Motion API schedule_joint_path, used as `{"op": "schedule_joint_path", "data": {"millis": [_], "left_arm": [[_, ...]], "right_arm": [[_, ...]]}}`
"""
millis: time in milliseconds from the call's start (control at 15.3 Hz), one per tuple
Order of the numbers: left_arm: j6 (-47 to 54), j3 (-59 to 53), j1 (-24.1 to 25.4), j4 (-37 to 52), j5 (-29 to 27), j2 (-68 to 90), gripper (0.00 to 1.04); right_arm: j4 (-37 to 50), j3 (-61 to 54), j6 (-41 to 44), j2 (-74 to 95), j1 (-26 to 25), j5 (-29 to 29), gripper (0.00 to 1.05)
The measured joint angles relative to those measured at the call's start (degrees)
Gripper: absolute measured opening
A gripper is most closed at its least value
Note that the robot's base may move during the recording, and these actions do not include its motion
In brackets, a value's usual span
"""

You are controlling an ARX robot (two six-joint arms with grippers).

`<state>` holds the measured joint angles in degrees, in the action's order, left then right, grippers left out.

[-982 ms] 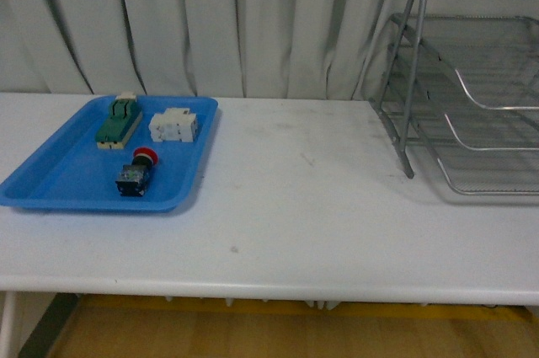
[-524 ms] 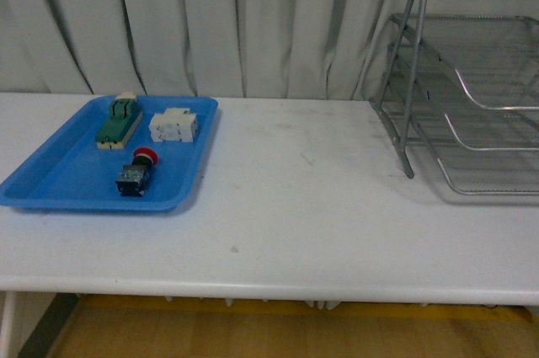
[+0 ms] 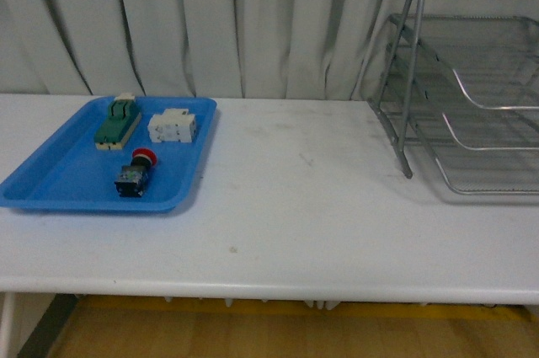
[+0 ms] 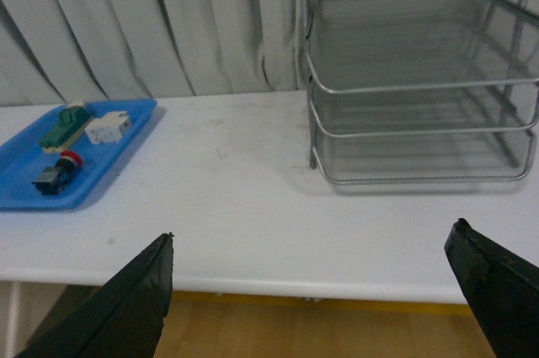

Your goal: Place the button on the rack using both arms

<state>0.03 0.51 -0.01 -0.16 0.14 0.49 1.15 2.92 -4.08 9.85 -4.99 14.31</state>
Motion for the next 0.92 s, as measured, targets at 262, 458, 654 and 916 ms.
{"op": "schedule_joint_path", "data": {"millis": [262,458,654,916], "left_arm": [[0.0,0.0,0.0,-0.02,-0.13,0.0,0.98],[0.0,0.0,0.0,-0.02,-0.15,0.0,0.98],[0.0,0.0,0.0,-0.02,-0.15,0.0,0.98],[-0.02,0.0,0.0,0.0,-0.15,0.0,0.98]], "right_arm": [[27.1,9.79,-5.57,28.65,-1.73,5.86,0.98],[46.05,27.56,-17.62,60.43,-10.16,1.97,0.98],[54.34,37.94,-36.13,79.21,-16.02,1.53,0.98],[66.71,38.95,-59.6,93.59,-17.18,6.47,0.98]]}}
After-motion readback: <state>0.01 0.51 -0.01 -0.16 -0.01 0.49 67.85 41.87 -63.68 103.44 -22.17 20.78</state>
